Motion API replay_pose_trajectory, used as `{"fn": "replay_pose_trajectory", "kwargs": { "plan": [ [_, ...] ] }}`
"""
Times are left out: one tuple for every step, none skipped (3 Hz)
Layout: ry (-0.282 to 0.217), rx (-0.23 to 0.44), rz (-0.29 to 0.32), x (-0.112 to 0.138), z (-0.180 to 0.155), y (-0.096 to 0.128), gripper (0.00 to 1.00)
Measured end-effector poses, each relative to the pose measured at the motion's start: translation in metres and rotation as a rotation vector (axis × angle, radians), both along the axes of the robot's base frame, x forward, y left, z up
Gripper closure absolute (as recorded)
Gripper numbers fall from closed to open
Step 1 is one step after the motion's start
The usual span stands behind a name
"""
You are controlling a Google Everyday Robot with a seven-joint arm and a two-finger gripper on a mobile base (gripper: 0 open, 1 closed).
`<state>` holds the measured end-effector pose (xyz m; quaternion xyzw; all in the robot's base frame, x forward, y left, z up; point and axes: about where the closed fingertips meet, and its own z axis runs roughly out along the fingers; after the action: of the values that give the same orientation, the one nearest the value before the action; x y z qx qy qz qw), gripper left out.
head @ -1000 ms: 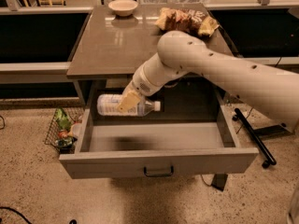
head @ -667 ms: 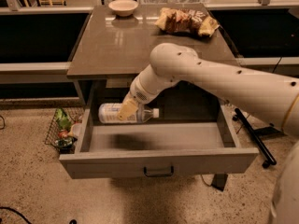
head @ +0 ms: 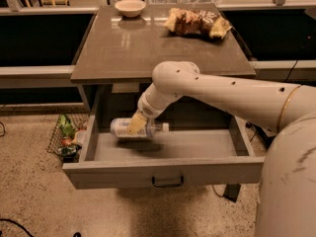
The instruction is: Place blue plastic bottle into top drawer
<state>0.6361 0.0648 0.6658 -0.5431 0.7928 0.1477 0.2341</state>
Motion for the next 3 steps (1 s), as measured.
{"fn": "replay_pose_trajectory", "kwargs": {
  "plan": [
    [0.019,-0.001,-0.022,0.003,-0.022,0.003,1.0],
    [0.037,0.012,-0.035,0.005,-0.036,0.007,0.82],
    [0.046,0.019,-0.04,0.005,-0.042,0.01,0.59]
  ]
}}
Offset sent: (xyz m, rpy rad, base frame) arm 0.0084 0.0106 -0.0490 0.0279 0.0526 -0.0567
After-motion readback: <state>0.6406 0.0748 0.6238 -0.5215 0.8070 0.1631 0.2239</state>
